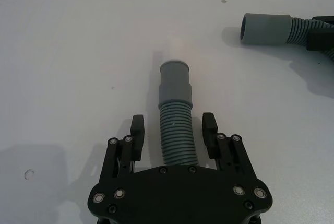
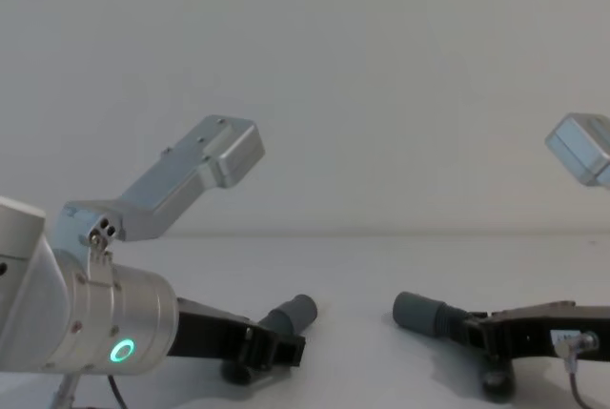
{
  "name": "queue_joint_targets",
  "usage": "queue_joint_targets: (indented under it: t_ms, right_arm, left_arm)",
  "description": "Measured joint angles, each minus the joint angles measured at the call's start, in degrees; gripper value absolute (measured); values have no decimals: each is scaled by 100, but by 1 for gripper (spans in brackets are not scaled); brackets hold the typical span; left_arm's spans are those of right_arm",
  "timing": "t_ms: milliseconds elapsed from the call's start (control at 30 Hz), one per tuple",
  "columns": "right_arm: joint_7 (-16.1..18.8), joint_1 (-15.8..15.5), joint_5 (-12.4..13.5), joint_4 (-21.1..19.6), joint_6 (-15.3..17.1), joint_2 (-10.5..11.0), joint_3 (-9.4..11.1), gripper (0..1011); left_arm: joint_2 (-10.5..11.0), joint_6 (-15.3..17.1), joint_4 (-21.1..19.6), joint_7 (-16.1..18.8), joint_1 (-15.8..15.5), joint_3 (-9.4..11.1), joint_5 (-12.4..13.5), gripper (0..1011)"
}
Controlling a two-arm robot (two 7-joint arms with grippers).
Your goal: Use both hands to pick up one end of the pipe from the table, align the ends, and insert them.
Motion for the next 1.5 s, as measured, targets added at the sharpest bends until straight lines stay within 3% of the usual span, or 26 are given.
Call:
queue_joint_targets:
  t_ms: [1500]
  right_arm:
    - [0, 0, 0, 0, 0, 0, 0, 112]
  left_arm:
    - [0, 9, 4, 8, 0, 0, 0, 361]
